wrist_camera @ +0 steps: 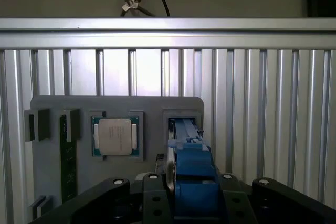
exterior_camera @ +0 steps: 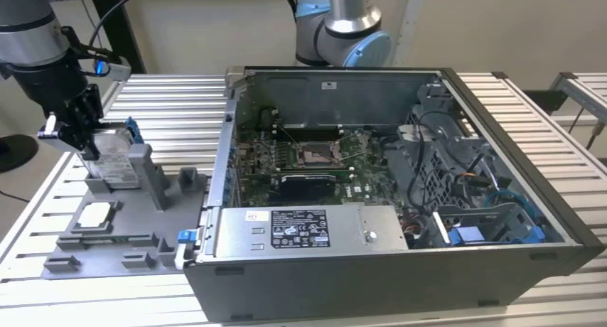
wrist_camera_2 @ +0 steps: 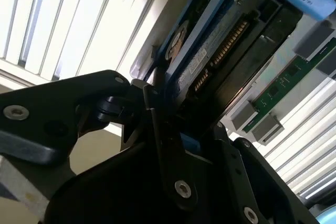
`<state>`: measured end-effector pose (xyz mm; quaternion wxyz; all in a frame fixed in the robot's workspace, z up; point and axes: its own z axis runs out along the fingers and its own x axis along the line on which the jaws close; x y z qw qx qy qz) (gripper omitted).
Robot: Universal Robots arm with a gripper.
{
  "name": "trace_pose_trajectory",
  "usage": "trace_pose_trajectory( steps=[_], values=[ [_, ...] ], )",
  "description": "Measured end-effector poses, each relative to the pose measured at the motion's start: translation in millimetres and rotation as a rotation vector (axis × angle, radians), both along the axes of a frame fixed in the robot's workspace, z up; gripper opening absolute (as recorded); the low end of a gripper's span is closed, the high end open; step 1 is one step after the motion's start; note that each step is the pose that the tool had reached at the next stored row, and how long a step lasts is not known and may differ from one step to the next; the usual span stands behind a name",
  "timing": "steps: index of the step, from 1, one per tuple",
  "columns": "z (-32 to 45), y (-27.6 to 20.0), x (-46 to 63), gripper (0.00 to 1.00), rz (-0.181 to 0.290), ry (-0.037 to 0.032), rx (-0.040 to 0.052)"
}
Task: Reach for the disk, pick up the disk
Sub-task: 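Pick up the disk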
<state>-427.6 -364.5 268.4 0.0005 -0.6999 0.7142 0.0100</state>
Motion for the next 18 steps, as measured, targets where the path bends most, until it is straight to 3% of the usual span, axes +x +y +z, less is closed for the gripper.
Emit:
trace_pose_trajectory(
  steps=[11,18],
  values=[
    [0.3,0.0,0.0,0.0,0.0,-0.0003,0.0001],
    [10.3,0.0,0.0,0.0,0.0,0.0,0.0]
  ],
)
